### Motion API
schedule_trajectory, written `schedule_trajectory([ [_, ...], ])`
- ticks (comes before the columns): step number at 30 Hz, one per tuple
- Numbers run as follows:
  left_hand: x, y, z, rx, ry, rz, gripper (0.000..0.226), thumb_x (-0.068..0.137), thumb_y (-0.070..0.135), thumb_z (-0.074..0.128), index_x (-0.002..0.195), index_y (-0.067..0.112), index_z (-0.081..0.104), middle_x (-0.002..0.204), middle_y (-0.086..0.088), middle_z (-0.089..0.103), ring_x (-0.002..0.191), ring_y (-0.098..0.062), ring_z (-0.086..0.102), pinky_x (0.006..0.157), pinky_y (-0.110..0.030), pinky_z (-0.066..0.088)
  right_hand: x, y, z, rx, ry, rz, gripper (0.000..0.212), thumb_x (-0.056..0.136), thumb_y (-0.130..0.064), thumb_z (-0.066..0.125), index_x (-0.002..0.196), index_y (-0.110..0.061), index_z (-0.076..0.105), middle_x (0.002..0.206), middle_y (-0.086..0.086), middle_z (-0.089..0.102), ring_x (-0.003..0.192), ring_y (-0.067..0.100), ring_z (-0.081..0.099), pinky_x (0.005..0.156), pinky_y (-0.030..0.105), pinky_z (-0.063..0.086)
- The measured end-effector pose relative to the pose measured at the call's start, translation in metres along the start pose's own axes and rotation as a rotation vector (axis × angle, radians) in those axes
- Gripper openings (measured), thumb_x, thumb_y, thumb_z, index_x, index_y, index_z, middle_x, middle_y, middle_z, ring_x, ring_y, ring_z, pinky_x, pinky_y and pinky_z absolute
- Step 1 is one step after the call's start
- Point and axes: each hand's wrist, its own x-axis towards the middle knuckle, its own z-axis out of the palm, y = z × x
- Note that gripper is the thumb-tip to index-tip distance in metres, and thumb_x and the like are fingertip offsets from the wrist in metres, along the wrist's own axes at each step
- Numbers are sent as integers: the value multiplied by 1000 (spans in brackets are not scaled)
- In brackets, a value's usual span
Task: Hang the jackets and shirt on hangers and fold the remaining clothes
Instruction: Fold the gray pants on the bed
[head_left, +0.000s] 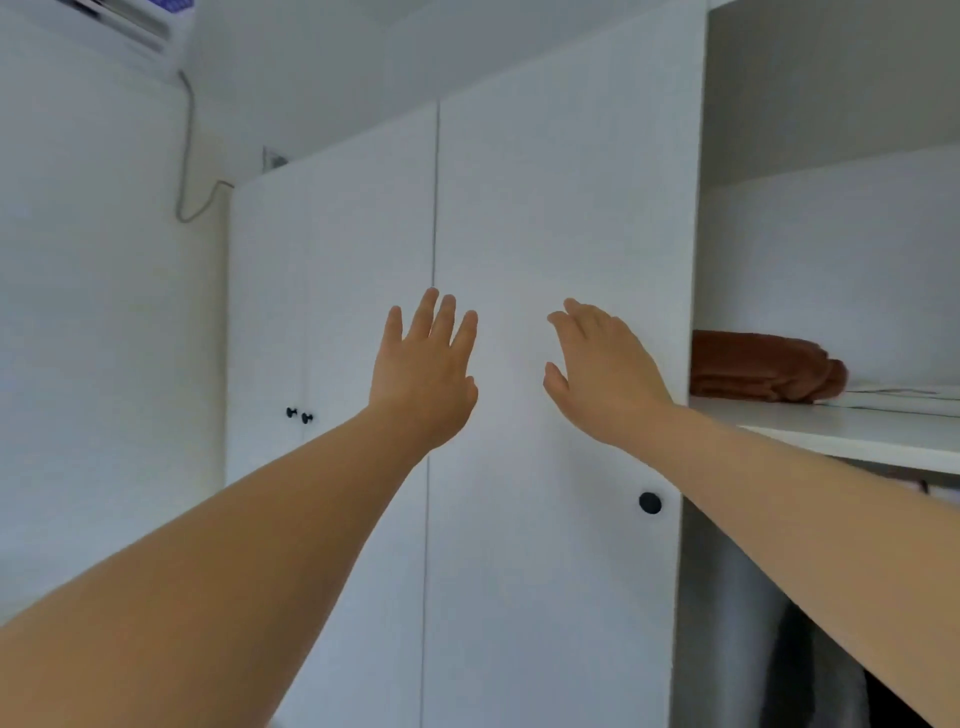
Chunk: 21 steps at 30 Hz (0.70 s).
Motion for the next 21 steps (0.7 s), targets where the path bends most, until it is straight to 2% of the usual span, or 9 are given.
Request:
schedule_trajectory([
  [5,-88,-89,26,96,-179,-125,67,100,42,25,152,16,-8,160,-9,-9,146,-27,-14,118,-49,0,4,-114,27,174,-45,-140,53,98,-30,38,145,-7,28,155,13,22,140,27,23,115,37,20],
  [12,-242,-207,48,259,-426,-357,67,100,42,26,152,15,-8,160,-9,-9,147,-28,-12,118,-50,3,-23,-312,69,533,-168,-346,49,97,-27,40,141,-5,33,149,13,32,137,27,29,111,38,26],
  [16,-353,-253,61,288,-619,-559,69,99,42,30,152,15,-7,160,-10,-5,147,-29,-10,117,-50,4,-72,-422,88,745,-303,-449,47,97,-26,42,139,-5,34,139,10,41,127,28,38,102,35,32],
  [21,-504,-277,74,258,-781,-772,70,99,39,34,152,17,-5,160,-8,-7,147,-27,-10,118,-50,3,-170,-546,113,882,-437,-641,44,96,-24,44,134,-4,39,136,11,44,123,28,42,101,37,37],
])
